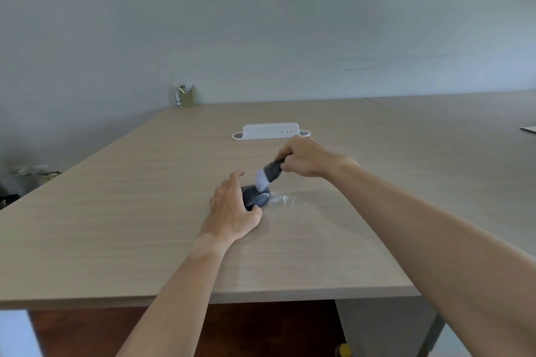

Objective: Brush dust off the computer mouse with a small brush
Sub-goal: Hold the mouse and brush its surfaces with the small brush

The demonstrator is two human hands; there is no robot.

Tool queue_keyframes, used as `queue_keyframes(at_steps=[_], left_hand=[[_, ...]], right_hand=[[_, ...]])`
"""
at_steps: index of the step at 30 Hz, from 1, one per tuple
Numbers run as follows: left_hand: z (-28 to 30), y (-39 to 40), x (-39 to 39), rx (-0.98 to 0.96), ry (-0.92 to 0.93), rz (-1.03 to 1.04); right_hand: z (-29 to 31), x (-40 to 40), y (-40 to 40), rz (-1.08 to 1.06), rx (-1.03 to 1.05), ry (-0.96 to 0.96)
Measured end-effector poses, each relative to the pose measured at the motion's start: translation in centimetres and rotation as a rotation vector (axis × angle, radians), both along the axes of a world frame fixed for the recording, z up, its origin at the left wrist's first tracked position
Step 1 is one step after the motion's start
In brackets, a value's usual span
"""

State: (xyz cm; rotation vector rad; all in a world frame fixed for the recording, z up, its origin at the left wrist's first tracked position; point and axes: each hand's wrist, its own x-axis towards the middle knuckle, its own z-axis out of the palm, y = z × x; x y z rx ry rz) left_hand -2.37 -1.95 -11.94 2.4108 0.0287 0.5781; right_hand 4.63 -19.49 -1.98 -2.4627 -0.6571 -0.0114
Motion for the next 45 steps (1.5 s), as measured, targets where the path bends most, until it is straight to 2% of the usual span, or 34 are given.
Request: queue_keyframes(at_steps=[2, 4, 9, 11, 14, 15, 17, 21, 23, 25, 27, 32, 35, 37, 41, 45], left_hand=[[0.1, 0.0, 0.0, -0.013, -0.001, 0.000], [0.1, 0.0, -0.1, -0.031, 0.002, -0.002], [0.1, 0.0, -0.4, -0.076, 0.012, -0.004], [0.1, -0.1, -0.4, -0.083, 0.015, -0.001], [0.1, -0.1, -0.4, -0.094, 0.020, 0.000], [0.1, 0.0, -0.4, -0.091, 0.019, 0.001], [0.0, 0.0, -0.4, -0.080, 0.018, 0.008], [0.0, -0.1, -0.4, -0.081, 0.012, 0.005], [0.1, -0.1, -0.4, -0.077, 0.014, 0.007], [0.1, 0.0, -0.3, -0.087, 0.026, 0.008], [0.1, 0.1, -0.3, -0.098, 0.045, 0.008], [0.1, 0.1, -0.3, -0.067, 0.038, 0.004], [0.1, 0.0, -0.2, 0.009, 0.004, 0.022], [0.3, -0.1, -0.1, 0.150, -0.040, 0.048], [0.6, -0.5, 0.0, 0.403, -0.045, 0.084], [0.5, -0.4, -0.2, 0.327, -0.028, 0.071]], right_hand=[[0.0, -0.5, 0.9, 0.036, 0.047, 0.022], [-0.5, -0.6, 1.7, 0.062, 0.005, 0.026], [0.4, -1.5, 1.8, -0.107, -0.413, -0.175], [1.0, -1.7, 2.3, -0.130, -0.395, -0.226], [0.7, -1.4, 3.6, -0.009, -0.173, -0.057], [0.4, -1.4, 3.9, 0.017, -0.158, -0.011], [0.0, -1.6, 3.8, 0.035, -0.226, -0.013], [0.6, -1.1, 2.2, -0.100, -0.434, -0.137], [0.9, -0.5, 1.7, -0.126, -0.391, -0.132], [0.7, -0.1, 2.1, -0.066, -0.210, -0.049], [0.3, -0.4, 2.5, -0.008, -0.130, 0.004], [-0.5, 0.1, 1.3, -0.073, -0.269, 0.003], [0.0, 0.6, 0.9, -0.076, -0.183, 0.012], [0.2, 0.4, 1.2, -0.037, -0.111, 0.015], [-1.0, -0.1, 1.3, -0.023, -0.163, 0.036], [-1.4, -0.2, -0.2, -0.158, -0.307, -0.019]])
